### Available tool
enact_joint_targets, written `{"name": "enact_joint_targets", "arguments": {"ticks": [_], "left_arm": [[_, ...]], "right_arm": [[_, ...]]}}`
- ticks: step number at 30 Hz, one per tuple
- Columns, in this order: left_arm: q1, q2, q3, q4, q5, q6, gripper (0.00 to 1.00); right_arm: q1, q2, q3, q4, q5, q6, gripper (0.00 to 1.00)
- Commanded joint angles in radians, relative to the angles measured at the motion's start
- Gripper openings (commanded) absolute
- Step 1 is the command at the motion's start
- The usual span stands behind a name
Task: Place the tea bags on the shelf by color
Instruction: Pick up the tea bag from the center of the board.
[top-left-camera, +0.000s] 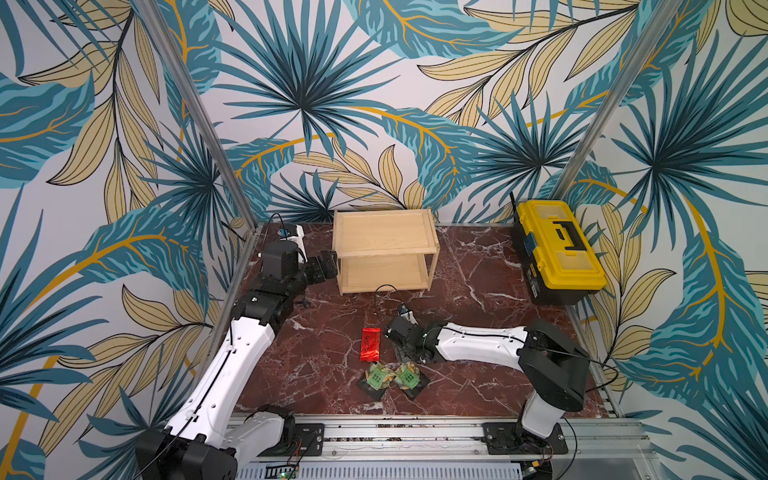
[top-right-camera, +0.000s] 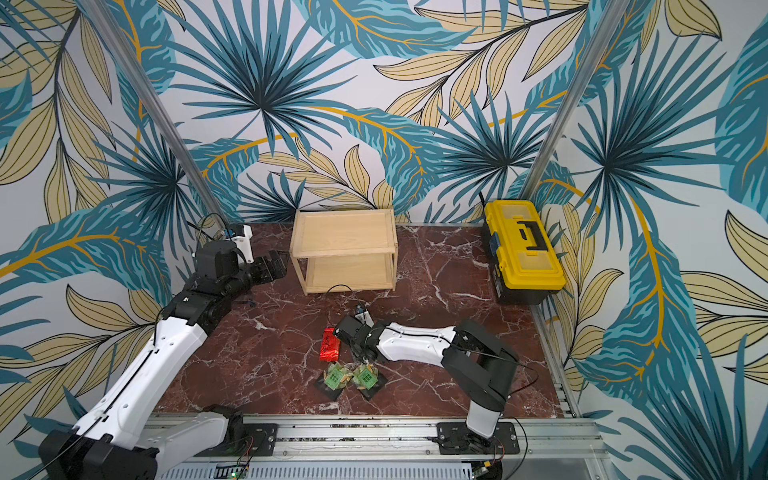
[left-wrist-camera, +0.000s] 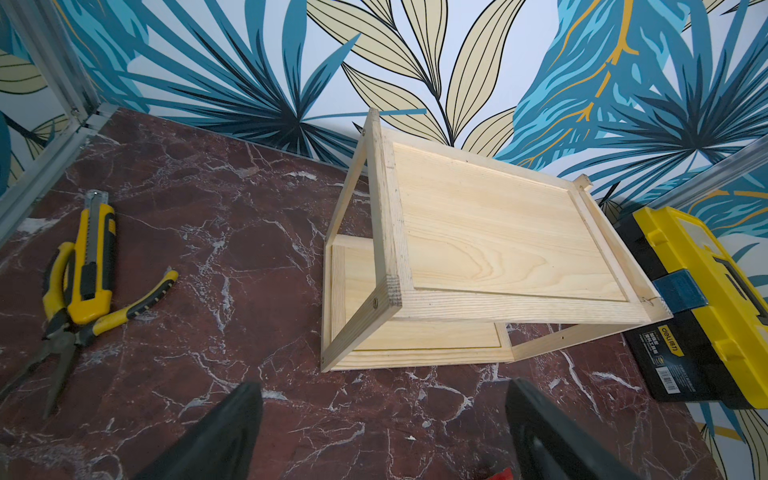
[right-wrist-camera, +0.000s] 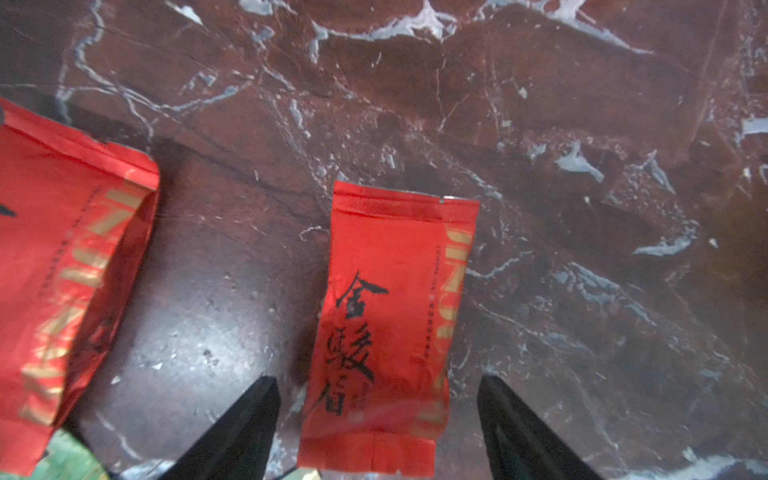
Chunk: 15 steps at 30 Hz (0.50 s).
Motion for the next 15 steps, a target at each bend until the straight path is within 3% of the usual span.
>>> {"name": "enact_joint_targets", "arguments": {"ticks": [1,7,15], "left_arm": [[-0.003,-0.004,-0.027,-0.013,0.001,0.006,0.97],[-0.004,-0.002,-0.028,-0.011,0.0,0.009,0.97],[-0.003,0.007,-0.028,-0.006,0.023,0.011,0.97]], "right_arm": [[-0.01,0.014,0.011,0.028,-0.013,0.018,0.8],[-0.023,0.027,0.003,0.063,-0.024,0.016,0.79],[-0.037,0.053,-0.002,0.085,-0.022,0.017,0.63]]}}
